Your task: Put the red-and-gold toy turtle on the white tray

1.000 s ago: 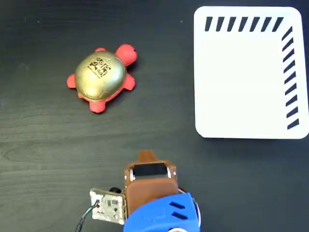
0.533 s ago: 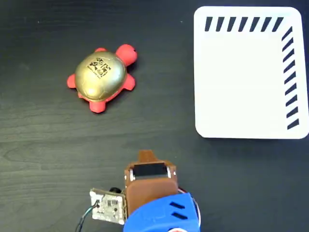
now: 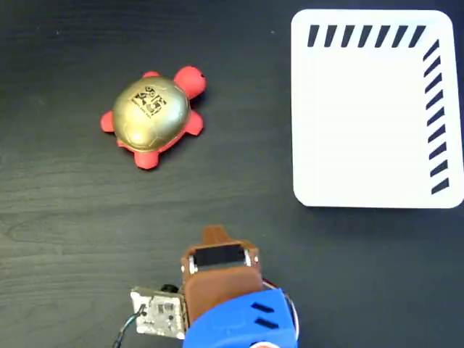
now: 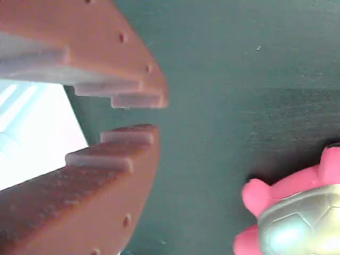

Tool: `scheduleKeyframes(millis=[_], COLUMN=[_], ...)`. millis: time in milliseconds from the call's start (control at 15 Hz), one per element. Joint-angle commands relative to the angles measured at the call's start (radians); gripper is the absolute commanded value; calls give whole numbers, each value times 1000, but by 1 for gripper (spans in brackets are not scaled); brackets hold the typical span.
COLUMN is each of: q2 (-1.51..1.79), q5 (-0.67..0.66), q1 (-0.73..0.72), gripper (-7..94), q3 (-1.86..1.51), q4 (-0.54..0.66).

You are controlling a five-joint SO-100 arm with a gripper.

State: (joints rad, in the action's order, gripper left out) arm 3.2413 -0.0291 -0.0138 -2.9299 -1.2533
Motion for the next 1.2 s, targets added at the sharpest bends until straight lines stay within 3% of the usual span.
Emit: scheduleKeyframes(millis=[0, 200, 400, 800, 1133], q2=[-74, -408, -816, -1440, -1830], q5=[-54, -132, -385, -560, -552], q1=[-52, -61, -18, -25, -110], gripper=[0, 0, 0, 0, 0], q3=[18, 155, 469, 1236, 1606], q4=[20, 173, 235, -69, -247])
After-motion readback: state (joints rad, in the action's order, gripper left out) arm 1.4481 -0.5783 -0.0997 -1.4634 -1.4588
